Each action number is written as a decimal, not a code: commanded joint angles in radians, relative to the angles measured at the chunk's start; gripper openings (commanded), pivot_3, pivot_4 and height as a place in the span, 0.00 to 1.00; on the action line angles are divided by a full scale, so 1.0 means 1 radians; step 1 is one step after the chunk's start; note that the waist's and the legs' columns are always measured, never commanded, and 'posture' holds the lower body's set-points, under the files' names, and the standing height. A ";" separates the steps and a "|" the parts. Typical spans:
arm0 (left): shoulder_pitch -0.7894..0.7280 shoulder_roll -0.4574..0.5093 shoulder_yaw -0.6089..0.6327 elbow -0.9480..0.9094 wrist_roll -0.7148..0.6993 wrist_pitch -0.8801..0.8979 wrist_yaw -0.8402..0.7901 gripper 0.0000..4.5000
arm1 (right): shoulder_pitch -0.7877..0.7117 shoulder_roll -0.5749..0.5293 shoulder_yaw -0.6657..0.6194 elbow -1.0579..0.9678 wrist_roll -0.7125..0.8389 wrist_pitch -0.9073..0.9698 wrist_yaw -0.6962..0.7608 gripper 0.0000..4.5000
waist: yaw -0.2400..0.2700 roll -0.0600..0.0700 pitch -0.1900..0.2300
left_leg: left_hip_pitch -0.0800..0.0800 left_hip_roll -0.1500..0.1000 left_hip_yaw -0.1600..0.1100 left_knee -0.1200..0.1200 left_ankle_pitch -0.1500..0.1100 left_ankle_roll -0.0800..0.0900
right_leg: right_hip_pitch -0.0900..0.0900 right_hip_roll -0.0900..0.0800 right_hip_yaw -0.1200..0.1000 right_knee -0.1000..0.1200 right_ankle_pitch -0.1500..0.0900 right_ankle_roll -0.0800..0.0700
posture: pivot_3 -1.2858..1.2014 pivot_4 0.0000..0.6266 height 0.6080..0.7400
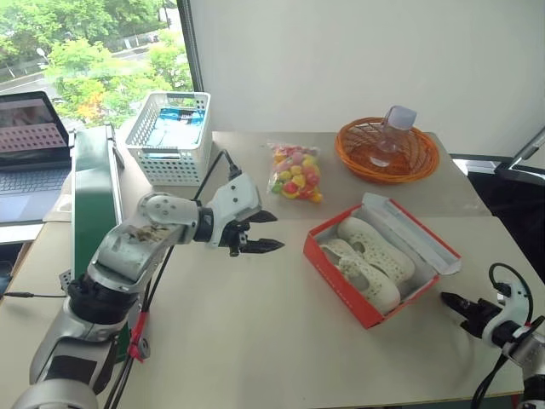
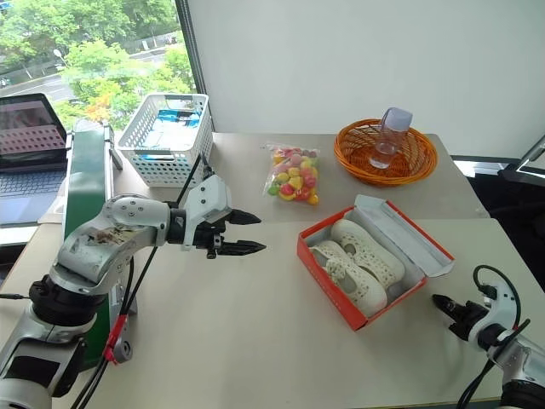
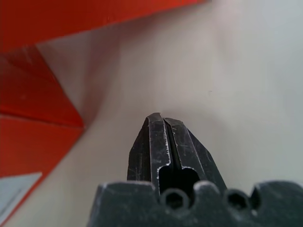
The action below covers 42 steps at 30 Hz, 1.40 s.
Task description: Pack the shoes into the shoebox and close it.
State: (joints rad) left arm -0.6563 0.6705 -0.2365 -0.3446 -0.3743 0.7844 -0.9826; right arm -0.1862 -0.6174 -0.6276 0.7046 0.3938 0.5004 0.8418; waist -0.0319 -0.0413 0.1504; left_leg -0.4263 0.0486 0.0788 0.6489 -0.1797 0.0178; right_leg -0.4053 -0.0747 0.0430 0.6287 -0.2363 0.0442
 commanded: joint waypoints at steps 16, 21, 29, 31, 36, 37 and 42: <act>-0.021 0.029 0.040 -0.040 -0.027 0.031 0.031 0.64 | -0.324 0.079 -0.003 0.351 0.070 -0.233 -0.017 0.01 | -0.042 -0.004 0.001 | 0.005 0.001 0.000 0.000 0.000 0.000 | 0.003 0.001 0.003 0.001 0.000 0.000 | 0.52 0.24 1.00; -0.024 0.034 0.036 -0.034 -0.024 0.027 0.028 0.64 | -0.377 0.070 -0.059 0.367 0.141 -0.229 -0.001 0.01 | -0.037 -0.001 0.003 | 0.005 0.001 0.000 -0.001 0.000 0.000 | 0.002 0.001 0.004 0.001 0.002 0.001 | 0.52 0.24 1.00; -0.024 0.036 0.033 -0.033 -0.024 0.021 0.028 0.64 | -0.369 0.057 -0.122 0.239 0.280 -0.138 0.021 0.01 | -0.013 0.002 0.005 | 0.001 -0.001 0.000 -0.005 0.000 0.001 | 0.000 0.000 0.004 -0.001 0.002 0.001 | 0.52 0.24 1.00; -0.023 0.036 0.032 -0.032 -0.023 0.019 0.027 0.64 | -0.364 0.056 -0.126 0.208 0.300 -0.120 0.025 0.01 | -0.012 0.003 0.005 | 0.001 -0.001 0.001 -0.006 0.000 0.001 | -0.001 0.000 0.004 -0.001 0.002 0.001 | 0.52 0.24 1.00; -0.024 0.037 0.029 -0.026 -0.020 0.011 0.021 0.64 | -0.335 0.066 -0.138 0.080 0.375 -0.031 0.040 0.01 | -0.011 0.005 0.007 | 0.001 -0.001 0.001 -0.005 0.000 0.001 | 0.000 0.000 0.003 -0.001 0.002 0.001 | 0.52 0.24 1.00; -0.023 0.038 0.029 -0.026 -0.019 0.011 0.021 0.64 | -0.321 0.071 -0.133 0.046 0.389 -0.007 0.042 0.01 | -0.010 0.006 0.007 | 0.001 -0.001 0.001 -0.005 0.000 0.001 | 0.000 0.000 0.003 -0.001 0.002 0.001 | 0.52 0.24 1.00; -0.016 0.040 0.029 -0.032 -0.017 0.010 0.024 0.64 | -0.211 0.115 -0.086 -0.157 0.431 0.093 0.026 0.01 | -0.006 0.006 0.007 | 0.001 -0.001 0.000 -0.006 0.000 0.001 | 0.000 0.000 0.003 -0.001 0.001 0.001 | 0.52 0.24 1.00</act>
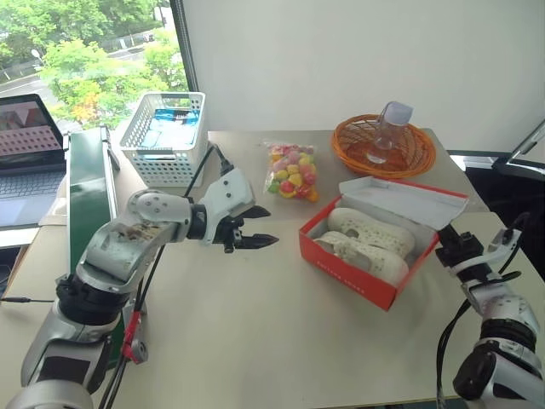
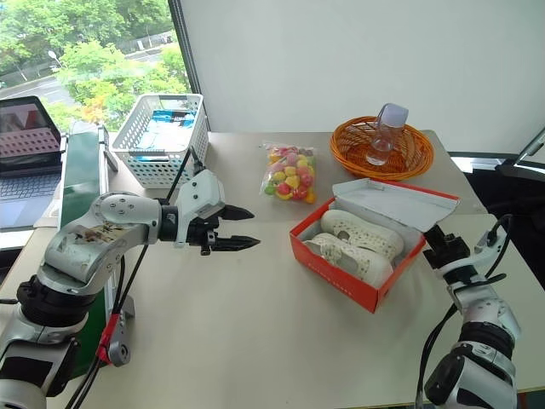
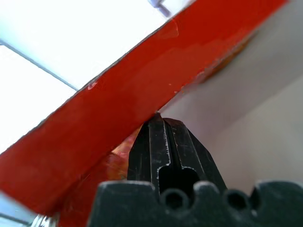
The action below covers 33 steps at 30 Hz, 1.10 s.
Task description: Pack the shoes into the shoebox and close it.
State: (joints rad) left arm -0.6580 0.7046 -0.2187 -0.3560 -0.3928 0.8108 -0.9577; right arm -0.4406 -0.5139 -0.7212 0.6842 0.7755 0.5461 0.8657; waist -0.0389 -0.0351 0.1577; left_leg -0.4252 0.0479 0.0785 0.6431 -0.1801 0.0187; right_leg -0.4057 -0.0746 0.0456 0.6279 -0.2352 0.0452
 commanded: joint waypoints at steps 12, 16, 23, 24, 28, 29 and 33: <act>-0.024 0.002 0.000 -0.016 0.008 -0.024 -0.005 0.64 | 0.282 0.125 0.079 -0.501 0.140 0.194 -0.096 0.01 | -0.002 0.002 0.000 | 0.000 0.001 0.000 0.000 0.000 0.000 | -0.001 0.000 0.000 0.001 0.000 -0.001 | 0.52 0.24 1.00; -0.029 -0.001 -0.005 -0.003 0.016 -0.033 -0.008 0.64 | 0.346 0.156 0.103 -0.617 0.171 0.219 -0.124 0.01 | 0.000 0.002 0.000 | 0.000 0.001 0.000 0.000 0.000 0.000 | -0.001 0.000 0.000 0.001 0.000 -0.001 | 0.52 0.24 1.00; -0.041 -0.012 -0.013 0.026 0.025 -0.055 -0.020 0.64 | 0.366 0.164 0.081 -0.718 0.249 0.215 -0.159 0.01 | 0.001 0.002 0.000 | 0.000 0.001 0.000 0.000 0.000 0.000 | -0.001 0.000 0.000 0.001 0.000 -0.001 | 0.52 0.24 1.00; -0.042 -0.013 -0.014 0.032 0.027 -0.060 -0.022 0.64 | 0.365 0.155 0.076 -0.730 0.264 0.218 -0.160 0.01 | 0.002 0.002 0.000 | 0.000 0.001 0.000 0.000 0.000 0.000 | -0.001 0.000 0.000 0.001 0.000 -0.001 | 0.52 0.24 1.00; -0.047 -0.013 -0.018 0.049 0.034 -0.077 -0.031 0.64 | 0.362 0.112 0.060 -0.772 0.322 0.234 -0.171 0.01 | 0.002 0.002 0.001 | 0.000 0.001 0.000 0.000 0.000 0.000 | -0.002 0.000 0.000 0.001 -0.001 -0.001 | 0.52 0.24 1.00; -0.048 -0.013 -0.018 0.052 0.036 -0.080 -0.034 0.64 | 0.362 0.103 0.059 -0.779 0.335 0.237 -0.176 0.01 | 0.002 0.002 0.001 | 0.000 0.001 0.000 0.000 0.000 0.000 | -0.002 0.000 0.000 0.001 -0.001 -0.001 | 0.52 0.24 1.00; -0.047 -0.014 -0.014 0.050 0.041 -0.082 -0.039 0.64 | 0.354 0.069 0.081 -0.844 0.379 0.257 -0.202 0.01 | 0.003 0.002 0.001 | 0.000 0.001 0.000 0.000 0.000 0.000 | -0.002 0.000 0.000 0.001 -0.001 -0.001 | 0.52 0.24 1.00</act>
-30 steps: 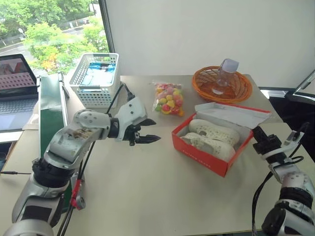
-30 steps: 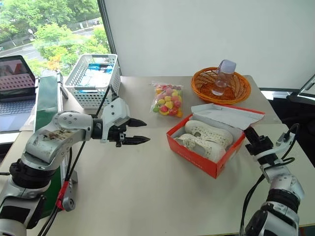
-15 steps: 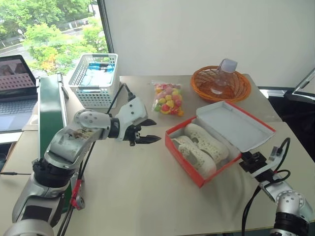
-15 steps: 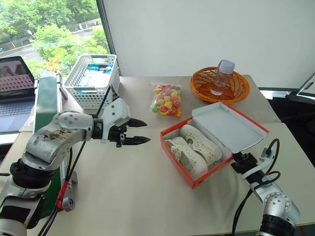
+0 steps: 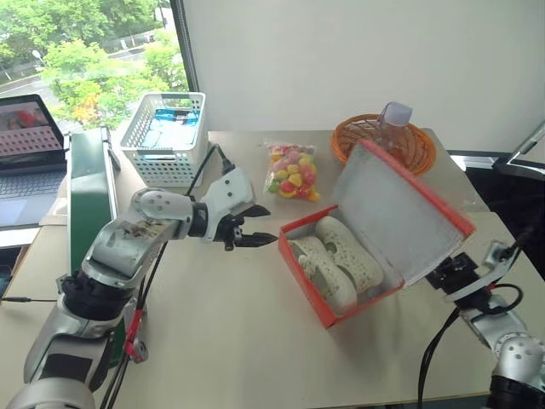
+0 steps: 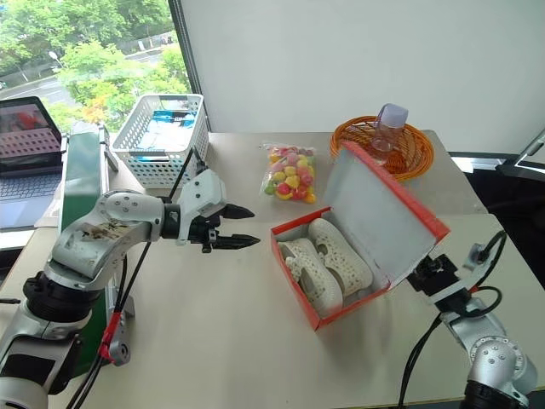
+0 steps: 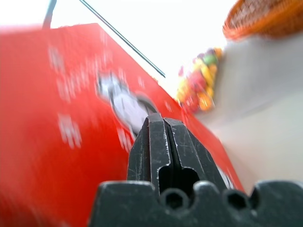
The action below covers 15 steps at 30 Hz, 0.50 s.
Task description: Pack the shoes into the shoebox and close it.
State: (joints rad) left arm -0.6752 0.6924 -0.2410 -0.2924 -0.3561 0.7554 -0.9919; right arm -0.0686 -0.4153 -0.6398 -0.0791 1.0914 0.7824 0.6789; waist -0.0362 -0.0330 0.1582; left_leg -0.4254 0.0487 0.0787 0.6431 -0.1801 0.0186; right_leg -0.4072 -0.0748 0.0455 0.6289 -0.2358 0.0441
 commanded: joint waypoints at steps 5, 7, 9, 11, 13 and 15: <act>-0.024 0.006 0.016 -0.025 0.003 -0.022 -0.005 0.64 | -0.055 -0.053 0.062 -0.145 0.101 0.058 -0.043 0.01 | 0.001 0.000 0.000 | 0.000 0.000 0.000 0.000 0.000 0.000 | 0.000 0.000 0.000 0.000 0.000 0.000 | 0.52 0.24 1.00; -0.015 0.019 0.026 -0.035 0.003 -0.015 -0.002 0.64 | -0.107 -0.075 0.137 -0.175 0.103 0.095 -0.049 0.01 | -0.002 0.000 0.000 | 0.000 0.000 0.000 0.000 0.000 0.000 | 0.000 0.000 0.000 0.000 0.000 0.000 | 0.52 0.24 1.00; -0.006 0.031 0.034 -0.044 0.002 -0.008 0.003 0.64 | -0.151 -0.090 0.198 -0.177 0.088 0.116 -0.050 0.01 | -0.004 0.000 0.000 | 0.000 0.001 0.000 0.000 0.000 0.000 | -0.001 0.000 0.000 0.000 0.000 0.000 | 0.52 0.24 1.00; 0.007 0.043 0.043 -0.057 0.000 0.002 0.011 0.64 | -0.204 -0.099 0.267 -0.162 0.055 0.134 -0.048 0.01 | -0.003 0.000 0.000 | 0.000 0.001 0.000 0.000 0.000 0.000 | -0.001 0.000 0.000 0.000 0.000 -0.001 | 0.52 0.24 1.00; 0.021 0.054 0.051 -0.072 -0.005 0.013 0.019 0.64 | -0.249 -0.114 0.336 -0.144 0.012 0.142 -0.036 0.01 | -0.001 0.000 0.000 | -0.002 0.000 0.000 0.000 0.000 0.000 | -0.002 0.000 0.000 0.000 0.000 -0.001 | 0.52 0.24 1.00; 0.039 0.062 0.062 -0.093 -0.010 0.030 0.030 0.64 | -0.299 -0.125 0.402 -0.120 -0.019 0.159 -0.015 0.01 | 0.003 0.000 0.000 | -0.005 0.000 -0.001 0.000 0.000 0.000 | -0.005 0.000 -0.001 0.000 0.000 -0.001 | 0.52 0.24 1.00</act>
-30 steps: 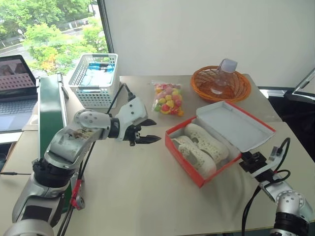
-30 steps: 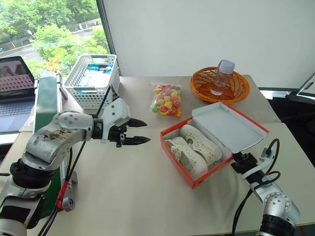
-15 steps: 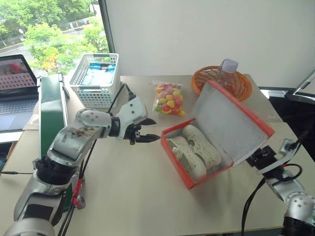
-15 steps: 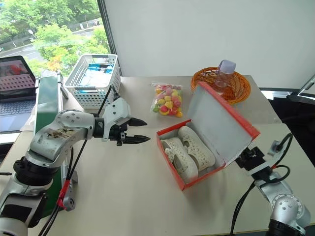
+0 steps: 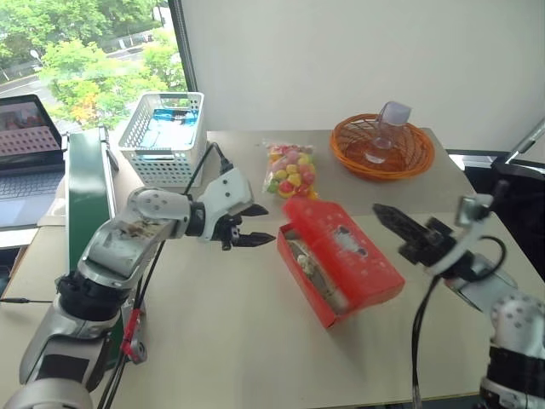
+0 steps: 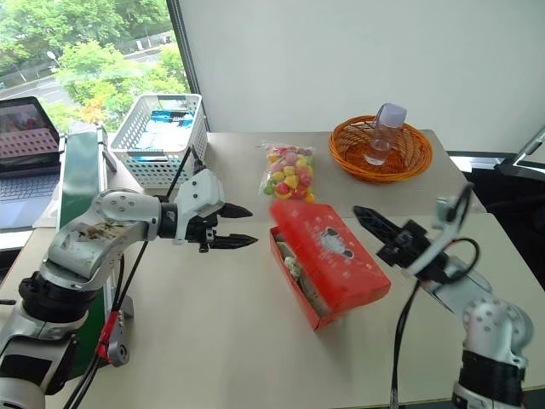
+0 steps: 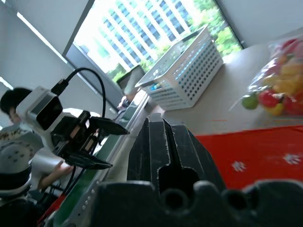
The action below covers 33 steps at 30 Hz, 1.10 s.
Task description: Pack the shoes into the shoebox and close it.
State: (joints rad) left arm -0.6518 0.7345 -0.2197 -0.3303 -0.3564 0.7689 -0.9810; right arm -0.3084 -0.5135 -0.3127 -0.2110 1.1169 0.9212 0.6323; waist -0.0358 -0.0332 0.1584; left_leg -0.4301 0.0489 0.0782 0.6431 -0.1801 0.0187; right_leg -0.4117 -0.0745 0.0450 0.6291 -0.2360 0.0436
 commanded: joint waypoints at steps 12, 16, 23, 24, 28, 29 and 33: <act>0.122 0.047 0.111 -0.197 -0.049 0.124 0.101 0.64 | -0.205 -0.160 0.490 0.212 -0.445 -0.057 0.285 0.01 | 0.027 0.000 0.000 | -0.011 0.000 0.001 0.004 0.000 0.000 | -0.011 0.000 -0.001 0.002 0.001 0.000 | 0.52 0.24 1.00; 0.147 0.051 0.124 -0.234 -0.065 0.152 0.128 0.64 | -0.212 -0.175 0.594 0.275 -0.578 -0.122 0.339 0.01 | 0.024 -0.002 -0.001 | -0.010 0.000 0.001 0.006 0.000 0.000 | -0.009 0.000 -0.001 0.002 0.001 0.001 | 0.52 0.24 1.00; 0.169 0.055 0.126 -0.254 -0.084 0.163 0.152 0.64 | -0.217 -0.202 0.696 0.299 -0.769 -0.259 0.385 0.01 | 0.024 -0.009 -0.007 | -0.008 0.000 0.001 0.006 0.000 0.000 | -0.007 0.001 -0.001 0.003 0.001 0.000 | 0.52 0.24 1.00; 0.170 0.055 0.124 -0.253 -0.085 0.160 0.153 0.64 | -0.218 -0.199 0.678 0.290 -0.763 -0.263 0.387 0.01 | 0.024 -0.011 -0.009 | -0.007 0.000 0.001 0.006 0.000 0.000 | -0.007 0.001 -0.001 0.002 0.001 0.000 | 0.52 0.24 1.00; 0.177 0.049 0.111 -0.237 -0.089 0.148 0.148 0.64 | -0.212 -0.232 0.546 0.159 -0.661 -0.250 0.447 0.01 | 0.029 -0.012 -0.009 | -0.004 0.000 0.001 0.006 0.000 0.000 | -0.004 0.000 -0.002 0.002 0.001 0.000 | 0.52 0.24 1.00; 0.181 0.041 0.109 -0.226 -0.094 0.143 0.144 0.64 | -0.201 -0.270 0.529 0.110 -0.638 -0.216 0.478 0.13 | 0.033 -0.011 -0.008 | -0.004 0.000 0.001 0.006 0.000 0.000 | -0.004 0.000 -0.002 0.002 0.001 0.000 | 0.52 0.24 1.00; 0.213 0.051 0.064 -0.184 -0.057 0.098 0.128 0.64 | -0.157 -0.383 0.471 0.000 -0.597 -0.170 0.534 0.38 | 0.044 -0.010 -0.008 | -0.010 0.000 0.002 0.006 0.000 0.000 | -0.010 -0.001 -0.002 0.002 0.001 0.000 | 0.52 0.24 1.00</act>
State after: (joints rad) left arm -0.4449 0.7768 -0.1368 -0.5153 -0.4314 0.9123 -0.8414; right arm -0.4702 -0.8748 0.2147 -0.1509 0.4847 0.7306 1.1466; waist 0.0085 -0.0433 0.1508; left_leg -0.4399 0.0492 0.0798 0.6481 -0.1800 0.0189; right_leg -0.4219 -0.0748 0.0431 0.6311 -0.2350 0.0433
